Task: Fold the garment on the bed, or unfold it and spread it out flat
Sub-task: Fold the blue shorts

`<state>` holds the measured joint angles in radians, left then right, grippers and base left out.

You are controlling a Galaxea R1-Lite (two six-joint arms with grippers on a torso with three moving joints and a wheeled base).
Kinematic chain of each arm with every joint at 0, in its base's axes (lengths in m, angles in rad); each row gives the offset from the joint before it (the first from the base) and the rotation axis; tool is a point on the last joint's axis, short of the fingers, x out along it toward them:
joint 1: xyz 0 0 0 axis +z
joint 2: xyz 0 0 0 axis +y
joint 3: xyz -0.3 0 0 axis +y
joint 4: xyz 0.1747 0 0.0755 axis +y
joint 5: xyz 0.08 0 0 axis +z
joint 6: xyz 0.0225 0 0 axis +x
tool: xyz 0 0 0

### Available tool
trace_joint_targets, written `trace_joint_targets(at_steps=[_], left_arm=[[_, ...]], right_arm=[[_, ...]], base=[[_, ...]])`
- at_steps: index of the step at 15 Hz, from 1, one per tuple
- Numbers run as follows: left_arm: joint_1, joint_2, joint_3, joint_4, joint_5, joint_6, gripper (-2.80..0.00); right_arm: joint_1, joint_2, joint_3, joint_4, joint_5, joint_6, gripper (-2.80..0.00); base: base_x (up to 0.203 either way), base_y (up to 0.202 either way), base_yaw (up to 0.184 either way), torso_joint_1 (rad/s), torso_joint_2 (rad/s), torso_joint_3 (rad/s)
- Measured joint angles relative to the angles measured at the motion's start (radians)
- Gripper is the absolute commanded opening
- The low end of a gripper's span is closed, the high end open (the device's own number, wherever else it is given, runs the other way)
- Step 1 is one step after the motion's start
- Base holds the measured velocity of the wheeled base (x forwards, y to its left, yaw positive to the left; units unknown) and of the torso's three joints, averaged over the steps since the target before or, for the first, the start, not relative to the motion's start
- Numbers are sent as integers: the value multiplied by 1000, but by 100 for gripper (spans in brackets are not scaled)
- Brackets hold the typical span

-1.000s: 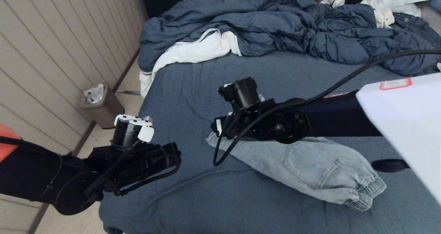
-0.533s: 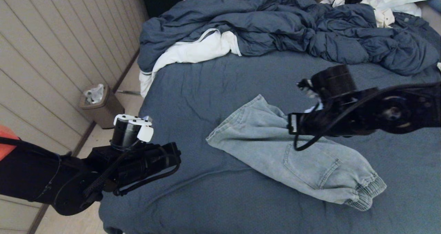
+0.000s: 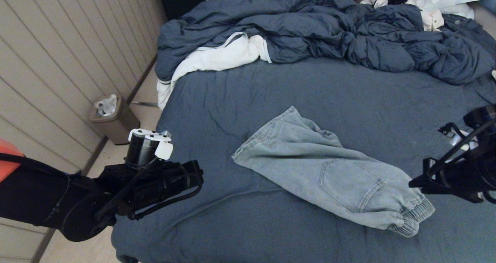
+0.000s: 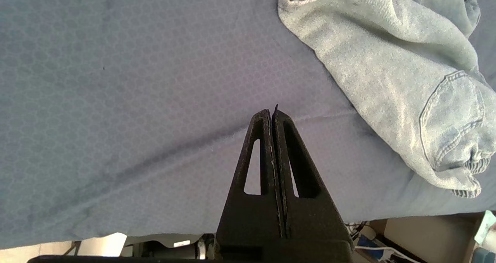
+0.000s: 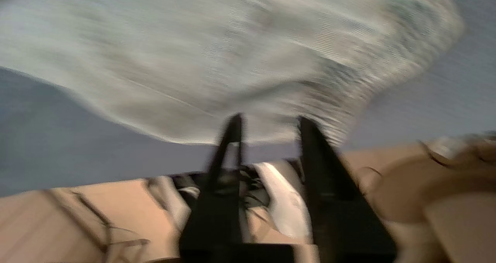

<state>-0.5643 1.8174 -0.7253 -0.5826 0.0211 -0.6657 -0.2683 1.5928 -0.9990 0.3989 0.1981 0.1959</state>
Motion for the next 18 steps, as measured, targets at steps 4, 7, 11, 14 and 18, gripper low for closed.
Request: trace_joint_targets(at_steps=[4, 7, 11, 14, 18], left_arm=[[0, 0, 1, 0, 0, -1, -280], [0, 1, 2, 0, 0, -1, -280], [-1, 1, 1, 0, 0, 0, -280], [-3, 9, 1, 0, 0, 0, -280], [-6, 28, 0, -12, 0, 1, -280]], right_arm=[[-111, 29, 95, -32, 4, -163, 0], [-137, 89, 104, -44, 0, -184, 0], [-157, 195, 127, -222, 5, -175, 0], [-167, 266, 183, -396, 4, -174, 0], [-167, 360, 225, -550, 4, -174, 0]], base=[[0, 0, 0, 0, 0, 0], [0, 0, 0, 0, 0, 0], [0, 0, 0, 0, 0, 0], [0, 0, 0, 0, 0, 0], [0, 0, 0, 0, 0, 0]])
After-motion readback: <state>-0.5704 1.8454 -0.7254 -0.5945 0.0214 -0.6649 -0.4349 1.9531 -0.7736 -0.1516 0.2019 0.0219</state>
